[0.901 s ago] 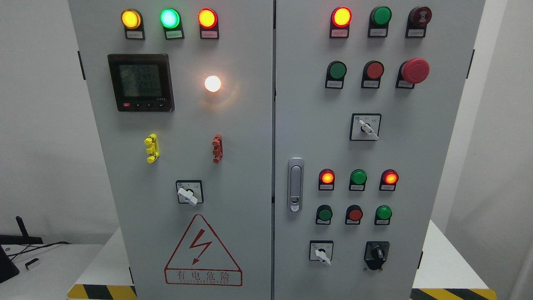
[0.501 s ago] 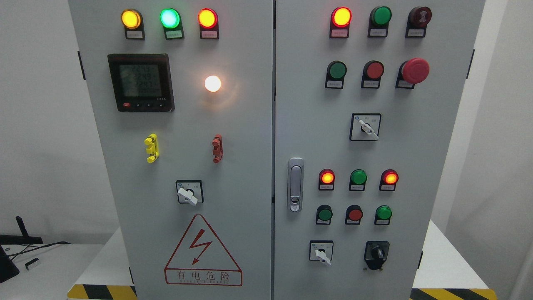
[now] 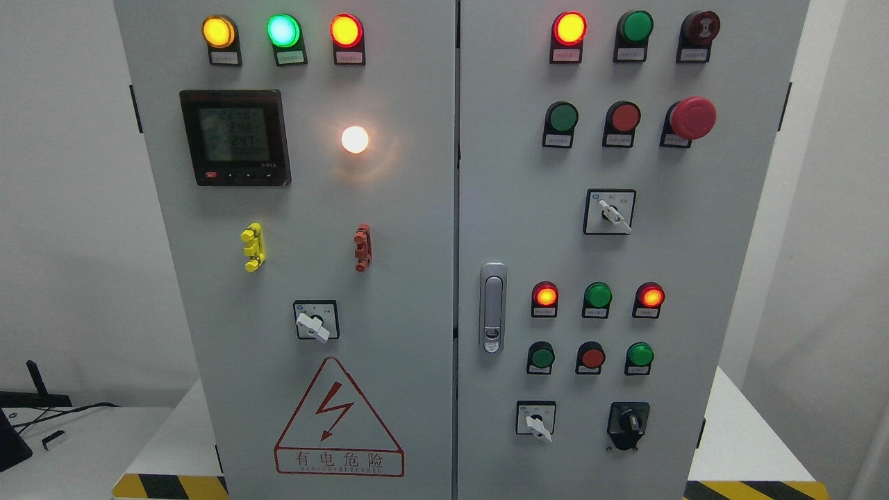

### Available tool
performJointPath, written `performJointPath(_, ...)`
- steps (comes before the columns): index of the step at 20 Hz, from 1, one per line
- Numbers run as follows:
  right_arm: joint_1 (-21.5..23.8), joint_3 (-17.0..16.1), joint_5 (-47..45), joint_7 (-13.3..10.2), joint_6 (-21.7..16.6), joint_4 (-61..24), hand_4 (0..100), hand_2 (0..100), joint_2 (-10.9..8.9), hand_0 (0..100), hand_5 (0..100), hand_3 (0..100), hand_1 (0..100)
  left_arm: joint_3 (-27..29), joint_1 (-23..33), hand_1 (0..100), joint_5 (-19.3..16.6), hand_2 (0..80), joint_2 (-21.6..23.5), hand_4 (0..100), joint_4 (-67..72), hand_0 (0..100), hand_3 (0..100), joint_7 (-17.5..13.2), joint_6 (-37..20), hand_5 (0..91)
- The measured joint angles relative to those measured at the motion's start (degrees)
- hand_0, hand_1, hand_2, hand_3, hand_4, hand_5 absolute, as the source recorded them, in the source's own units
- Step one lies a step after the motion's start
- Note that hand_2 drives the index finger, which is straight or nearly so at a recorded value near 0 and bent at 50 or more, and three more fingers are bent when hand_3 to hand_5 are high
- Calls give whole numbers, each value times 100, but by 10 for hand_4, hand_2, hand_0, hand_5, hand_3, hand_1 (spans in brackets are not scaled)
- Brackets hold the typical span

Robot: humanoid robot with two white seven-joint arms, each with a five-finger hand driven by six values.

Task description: Trip black knob to open circuit

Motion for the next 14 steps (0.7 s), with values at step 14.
performJointPath(14,497,73,32,61,-52,-674,100,0,-16,231,0,101,370,0,0,389,0,0,0,0,0,120,0,0,0,0)
